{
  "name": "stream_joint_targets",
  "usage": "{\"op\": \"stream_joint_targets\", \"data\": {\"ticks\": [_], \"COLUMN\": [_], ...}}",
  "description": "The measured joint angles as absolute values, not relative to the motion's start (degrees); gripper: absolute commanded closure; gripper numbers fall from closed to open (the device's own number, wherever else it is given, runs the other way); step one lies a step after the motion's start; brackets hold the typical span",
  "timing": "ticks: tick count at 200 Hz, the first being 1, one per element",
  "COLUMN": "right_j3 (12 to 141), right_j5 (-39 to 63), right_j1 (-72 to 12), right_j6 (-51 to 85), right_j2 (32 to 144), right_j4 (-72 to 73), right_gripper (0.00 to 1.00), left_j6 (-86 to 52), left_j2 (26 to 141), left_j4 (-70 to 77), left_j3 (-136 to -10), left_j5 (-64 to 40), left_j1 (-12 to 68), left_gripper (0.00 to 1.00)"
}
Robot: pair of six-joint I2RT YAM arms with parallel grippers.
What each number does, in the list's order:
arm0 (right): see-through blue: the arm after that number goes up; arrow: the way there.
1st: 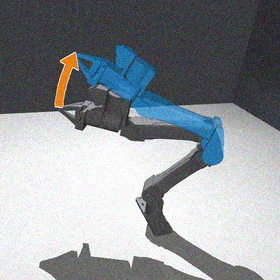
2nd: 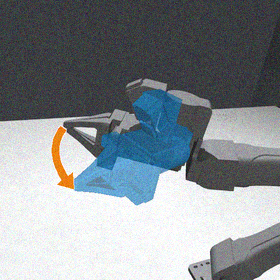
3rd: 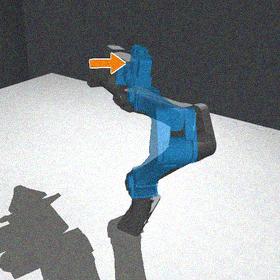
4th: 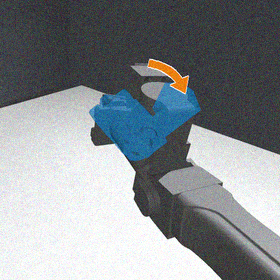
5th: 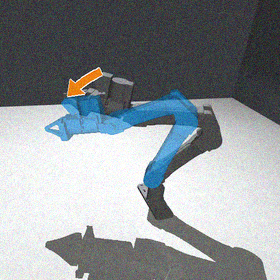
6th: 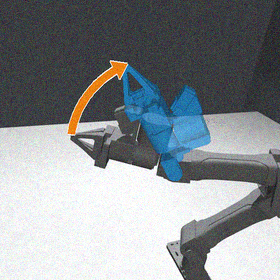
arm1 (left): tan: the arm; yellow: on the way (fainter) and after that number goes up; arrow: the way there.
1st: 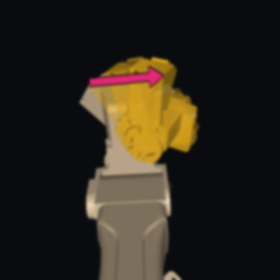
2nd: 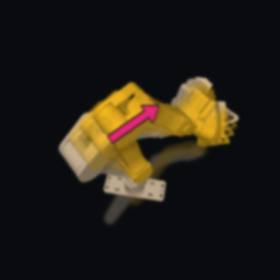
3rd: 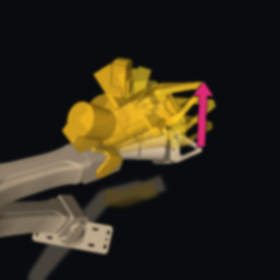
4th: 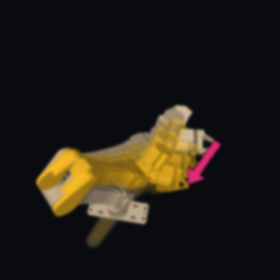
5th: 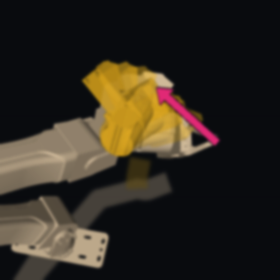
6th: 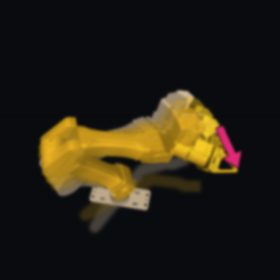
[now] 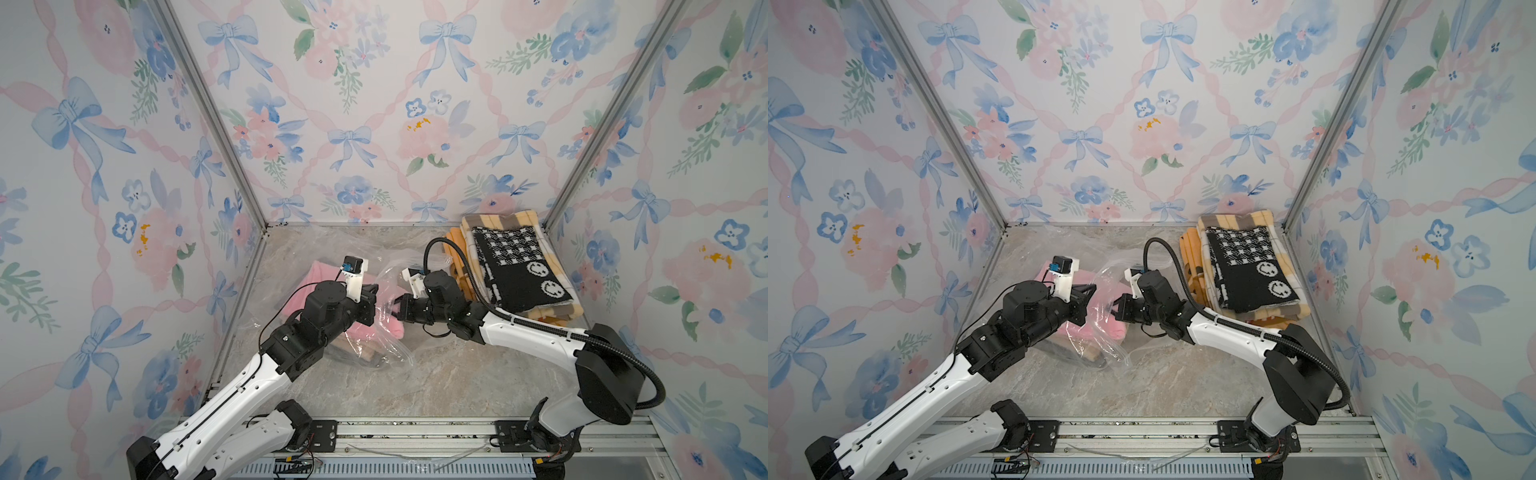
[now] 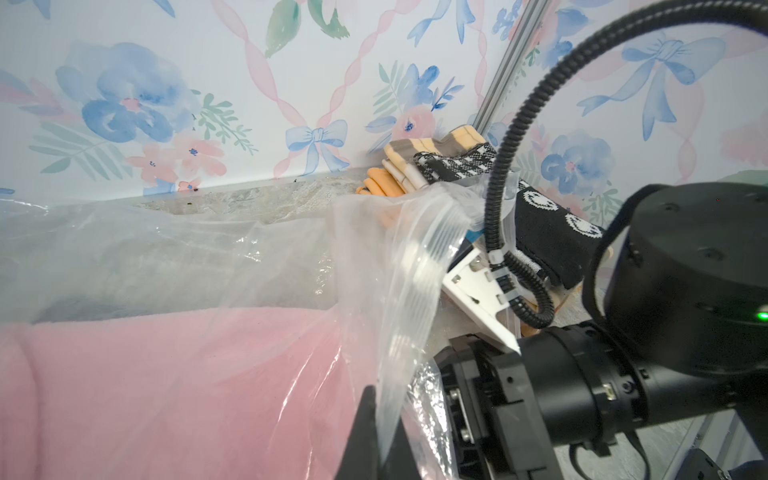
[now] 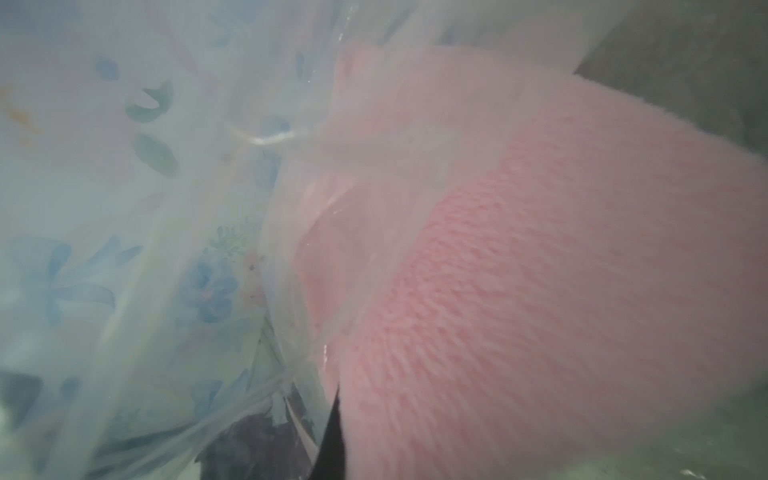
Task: Take the blanket out of the vacuum bag
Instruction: Take out the blanket from the vacuum bag.
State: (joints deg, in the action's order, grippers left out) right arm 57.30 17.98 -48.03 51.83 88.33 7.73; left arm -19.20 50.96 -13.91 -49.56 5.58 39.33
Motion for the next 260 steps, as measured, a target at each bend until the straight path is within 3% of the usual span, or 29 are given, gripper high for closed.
{"op": "stream_joint_targets", "data": {"ticks": [89,155,207,260], "right_j3": [56.25,55.68,55.57,44.25], "right_j5": [19.31,14.74,13.72,11.49], "right_j1": [-47.31,-45.19,-44.18,-41.98], "right_j6": [53.19,50.89,50.0,50.7], "right_j2": [86.83,72.66,70.78,68.03], "right_j4": [9.19,1.93,-2.55,-3.97], "right_gripper": [1.0,1.0,1.0,0.94], "left_j6": [-19.59,-19.73,-19.77,-19.77], "left_j2": [52.77,53.3,52.66,52.27], "left_j4": [-11.57,-11.46,-11.44,-11.33], "left_j3": [-49.17,-48.97,-47.24,-46.28], "left_j5": [3.27,8.16,7.9,6.76], "left_j1": [39.31,35.73,35.18,35.18], "left_gripper": [1.0,1.0,1.0,1.0]}}
